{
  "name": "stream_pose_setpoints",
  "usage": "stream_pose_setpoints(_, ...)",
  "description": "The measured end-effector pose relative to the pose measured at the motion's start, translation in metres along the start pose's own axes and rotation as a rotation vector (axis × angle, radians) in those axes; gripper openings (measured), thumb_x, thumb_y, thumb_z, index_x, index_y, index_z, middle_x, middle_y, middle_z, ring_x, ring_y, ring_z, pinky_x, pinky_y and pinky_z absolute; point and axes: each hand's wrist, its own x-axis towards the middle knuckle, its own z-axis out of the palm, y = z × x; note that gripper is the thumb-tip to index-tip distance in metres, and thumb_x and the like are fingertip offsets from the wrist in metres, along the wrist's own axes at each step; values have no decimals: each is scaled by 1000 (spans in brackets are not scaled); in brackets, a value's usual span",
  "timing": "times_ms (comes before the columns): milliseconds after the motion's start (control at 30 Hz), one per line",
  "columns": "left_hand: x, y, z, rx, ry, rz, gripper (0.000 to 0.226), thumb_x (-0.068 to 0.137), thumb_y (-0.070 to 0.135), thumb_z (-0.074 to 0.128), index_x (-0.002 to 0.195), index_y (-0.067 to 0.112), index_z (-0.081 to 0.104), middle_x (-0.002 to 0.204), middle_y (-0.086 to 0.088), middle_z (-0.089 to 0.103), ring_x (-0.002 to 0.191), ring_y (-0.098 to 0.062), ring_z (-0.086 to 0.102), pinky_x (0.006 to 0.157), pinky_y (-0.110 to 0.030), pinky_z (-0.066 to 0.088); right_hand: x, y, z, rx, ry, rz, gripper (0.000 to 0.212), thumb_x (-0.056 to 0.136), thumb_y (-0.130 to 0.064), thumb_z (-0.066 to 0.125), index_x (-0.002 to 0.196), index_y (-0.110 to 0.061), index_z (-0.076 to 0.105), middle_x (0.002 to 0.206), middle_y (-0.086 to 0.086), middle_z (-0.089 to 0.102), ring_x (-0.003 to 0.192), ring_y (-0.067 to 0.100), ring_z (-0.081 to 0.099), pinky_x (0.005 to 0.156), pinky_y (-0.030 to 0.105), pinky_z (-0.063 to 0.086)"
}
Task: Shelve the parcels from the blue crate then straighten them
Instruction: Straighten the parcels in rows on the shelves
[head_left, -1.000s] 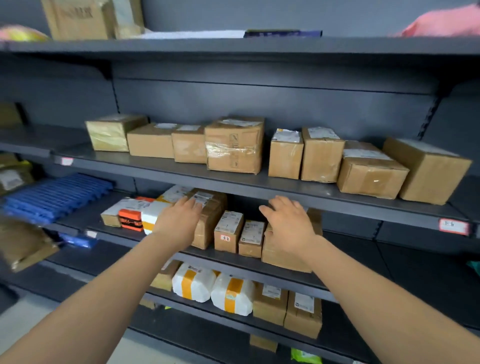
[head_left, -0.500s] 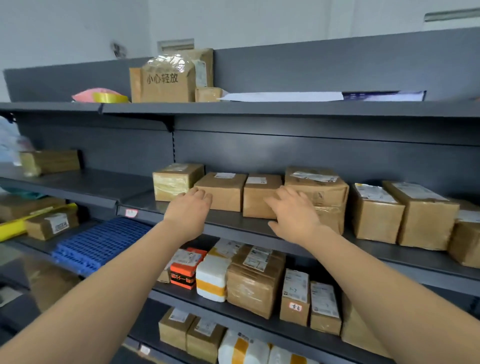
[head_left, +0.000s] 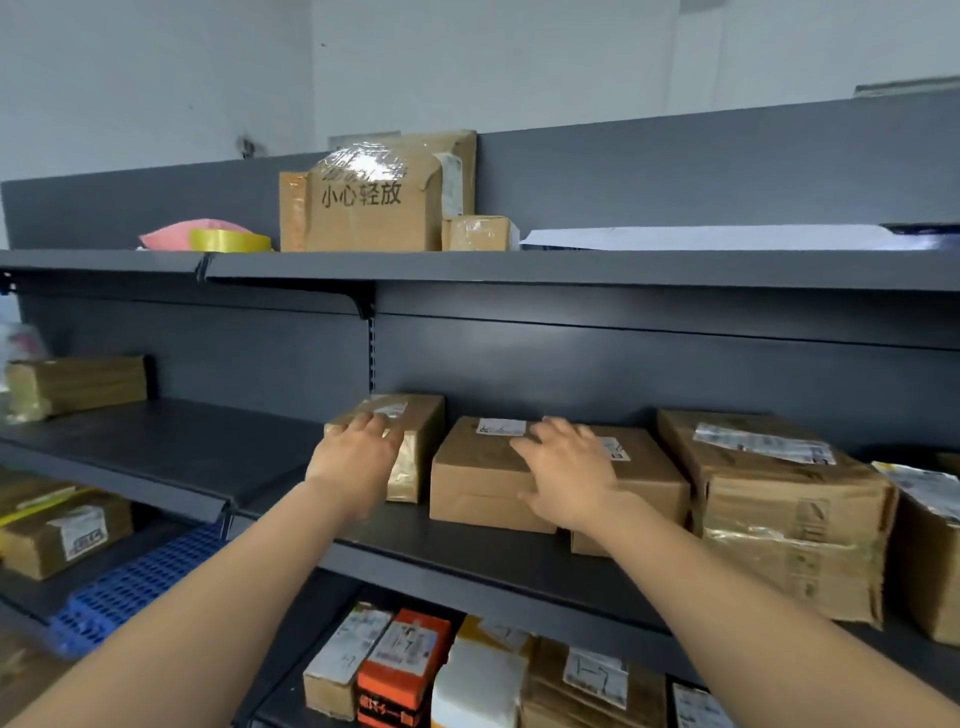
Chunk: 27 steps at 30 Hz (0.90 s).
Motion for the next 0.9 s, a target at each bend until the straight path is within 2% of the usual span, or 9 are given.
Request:
stream_pose_setpoints(233,47,-26,26,-88,-91,51,91,85,39,66,153,23,7,159,-8,16,147,-27,13,117,-45,16,50,-4,25,15,-166,32,55,88,-45,60,137,-22,50,135,6,52,126,26,43,106,41,32)
stream_pose_setpoints(400,59,-39,49,-175,-144,134,91,85,39,65,154,25,6,159,-2,18,145,-23,20,116,-47,15,60,-10,35,106,-251,91,51,87,-44,59,134,-25,53,129,4,56,118,24,52,91,35,48)
stream_pose_setpoints(567,57,-50,57,-260,-61,206,80,88,35,65,152,26,17,156,1,25,141,-22,29,114,-43,23,61,-28,36,169,-211,155,61,86,-50,62,142,-32,46,136,2,54,124,23,49,96,36,48)
stream_pose_setpoints(900,42,-82,66,-421,107,344,59,91,21,58,145,29,35,146,4,44,133,-20,40,107,-37,35,45,-75,25,131,-134,276,55,88,-51,61,139,-32,50,131,-2,59,120,19,53,97,36,48)
